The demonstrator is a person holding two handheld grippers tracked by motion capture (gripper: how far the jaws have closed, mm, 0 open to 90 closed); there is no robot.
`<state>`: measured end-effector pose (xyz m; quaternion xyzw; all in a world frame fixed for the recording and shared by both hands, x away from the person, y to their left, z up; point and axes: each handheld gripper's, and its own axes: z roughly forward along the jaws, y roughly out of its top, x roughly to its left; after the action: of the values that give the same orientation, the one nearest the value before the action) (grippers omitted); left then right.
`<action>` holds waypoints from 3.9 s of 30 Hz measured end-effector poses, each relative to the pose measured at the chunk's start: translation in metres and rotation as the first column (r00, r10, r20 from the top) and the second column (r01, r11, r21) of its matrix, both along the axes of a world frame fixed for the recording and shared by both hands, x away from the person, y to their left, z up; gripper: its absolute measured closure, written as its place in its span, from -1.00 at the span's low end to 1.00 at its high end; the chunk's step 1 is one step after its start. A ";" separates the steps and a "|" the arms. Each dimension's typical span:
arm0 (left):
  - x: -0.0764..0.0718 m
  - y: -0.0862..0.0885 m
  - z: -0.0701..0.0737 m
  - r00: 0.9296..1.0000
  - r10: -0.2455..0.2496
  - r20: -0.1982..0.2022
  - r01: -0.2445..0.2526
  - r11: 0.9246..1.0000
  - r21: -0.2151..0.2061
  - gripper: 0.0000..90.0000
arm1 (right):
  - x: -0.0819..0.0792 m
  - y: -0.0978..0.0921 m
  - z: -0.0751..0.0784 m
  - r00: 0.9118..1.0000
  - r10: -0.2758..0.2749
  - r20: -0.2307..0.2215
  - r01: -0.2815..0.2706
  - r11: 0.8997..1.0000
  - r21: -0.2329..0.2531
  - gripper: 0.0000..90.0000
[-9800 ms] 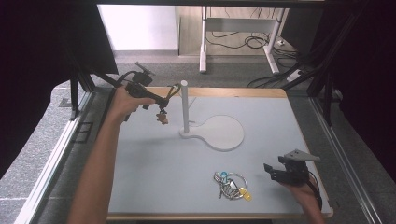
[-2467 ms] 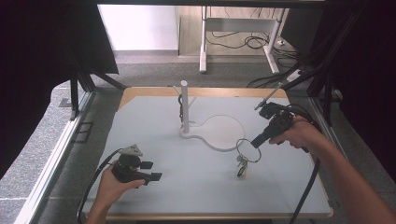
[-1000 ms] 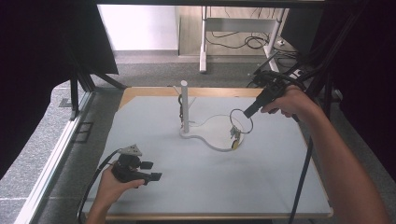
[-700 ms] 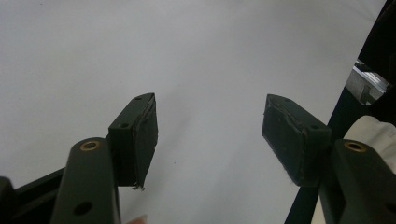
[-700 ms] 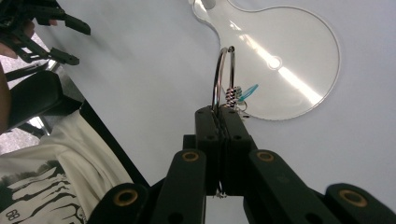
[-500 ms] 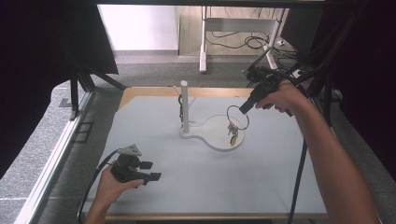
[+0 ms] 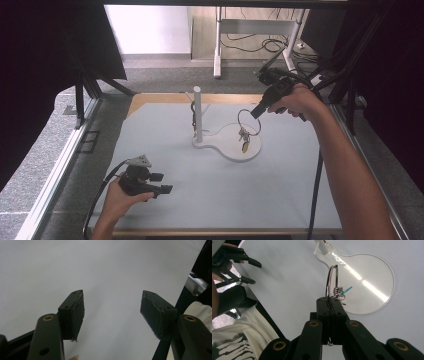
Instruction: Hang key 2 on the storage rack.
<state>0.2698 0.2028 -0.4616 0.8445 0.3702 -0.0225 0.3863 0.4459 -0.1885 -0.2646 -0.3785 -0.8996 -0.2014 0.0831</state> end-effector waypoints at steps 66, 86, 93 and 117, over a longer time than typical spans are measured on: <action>-0.004 0.006 0.004 1.000 0.017 0.016 -0.016 1.000 -0.018 -0.19 | 0.062 0.082 -0.037 0.995 -0.042 0.092 0.039 0.999 0.031 0.96; -0.005 0.006 0.005 1.000 0.013 0.021 -0.012 1.000 -0.021 -0.19 | 0.056 0.107 -0.052 0.997 -0.011 0.083 0.008 1.000 0.025 0.96; -0.005 0.004 0.005 1.000 0.011 0.018 -0.011 1.000 -0.021 -0.18 | 0.054 0.108 -0.058 0.998 -0.004 0.071 0.002 0.999 0.033 0.96; -0.007 0.001 0.004 1.000 0.002 0.016 -0.002 1.000 0.005 -0.18 | 0.042 0.080 -0.074 0.996 0.000 0.088 -0.013 0.990 0.143 0.44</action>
<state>0.2630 0.2039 -0.4576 0.8453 0.3680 -0.0145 0.3872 0.4878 -0.1088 -0.3381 -0.3594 -0.8868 -0.2818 0.0714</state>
